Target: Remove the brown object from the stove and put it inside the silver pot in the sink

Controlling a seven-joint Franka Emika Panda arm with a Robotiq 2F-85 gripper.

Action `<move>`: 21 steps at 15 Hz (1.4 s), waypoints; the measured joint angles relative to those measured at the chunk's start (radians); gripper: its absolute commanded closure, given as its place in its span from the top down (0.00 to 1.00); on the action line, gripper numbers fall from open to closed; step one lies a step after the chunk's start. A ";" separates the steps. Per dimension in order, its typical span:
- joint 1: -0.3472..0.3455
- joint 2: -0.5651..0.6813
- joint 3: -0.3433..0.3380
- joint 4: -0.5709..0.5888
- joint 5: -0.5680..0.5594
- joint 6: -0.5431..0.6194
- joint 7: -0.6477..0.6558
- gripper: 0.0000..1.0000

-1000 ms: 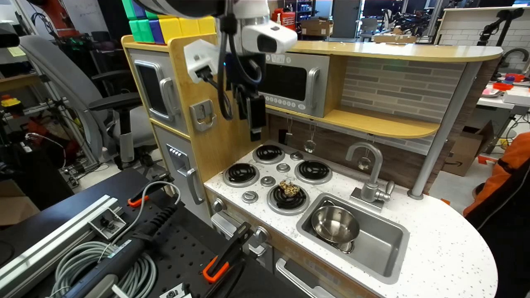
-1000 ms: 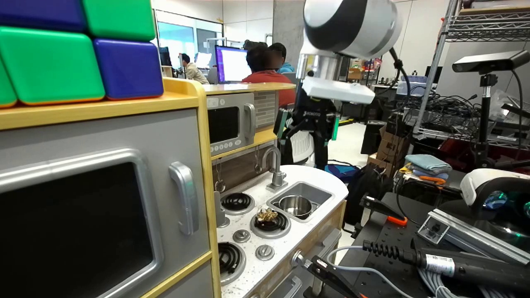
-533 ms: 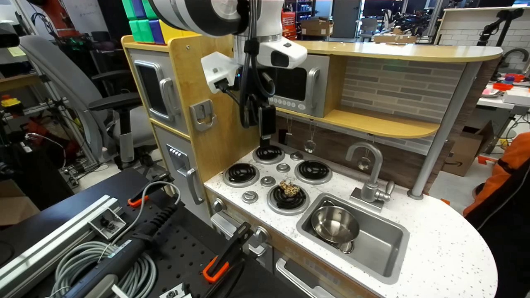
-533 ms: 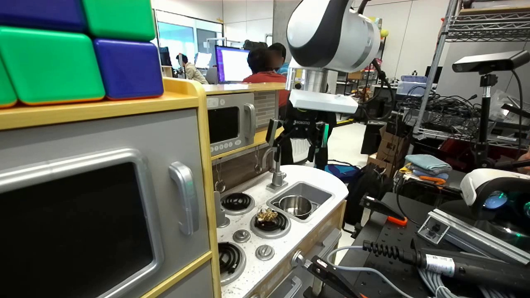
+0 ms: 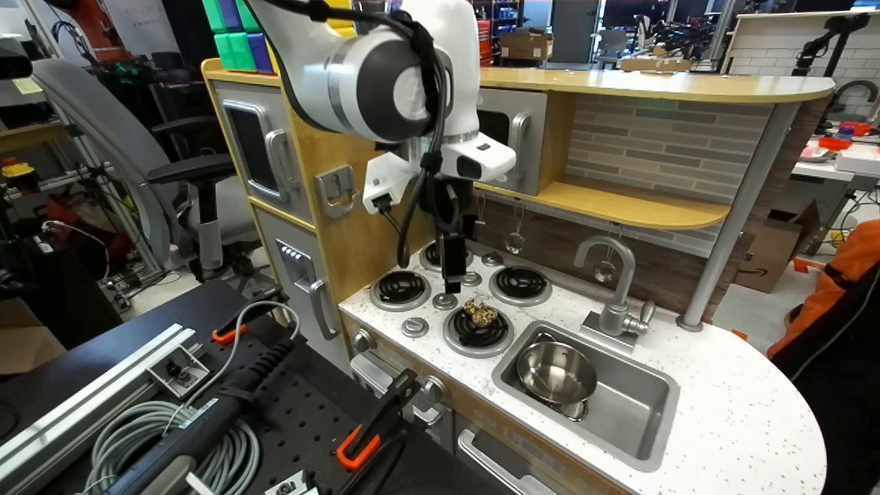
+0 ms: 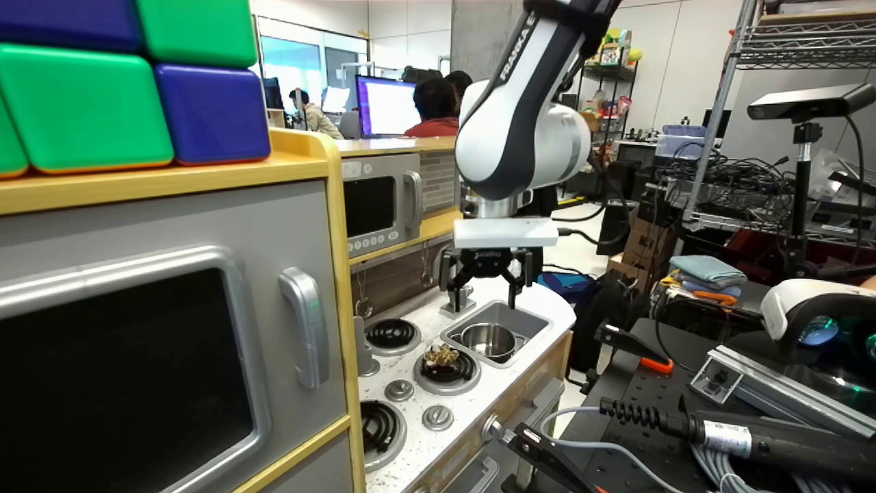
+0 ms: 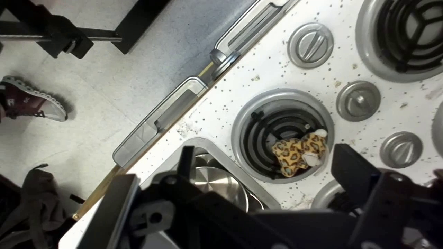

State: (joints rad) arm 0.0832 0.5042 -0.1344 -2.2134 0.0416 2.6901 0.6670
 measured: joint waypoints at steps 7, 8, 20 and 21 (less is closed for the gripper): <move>0.054 0.396 -0.052 0.355 0.023 0.046 0.193 1.00; 0.060 0.443 -0.056 0.405 0.027 0.051 0.212 1.00; 0.084 0.628 -0.055 0.636 0.069 0.038 0.309 0.35; 0.084 0.625 -0.055 0.634 0.069 0.039 0.315 0.31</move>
State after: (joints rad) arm 0.1671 1.1297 -0.1890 -1.5791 0.1109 2.7287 0.9823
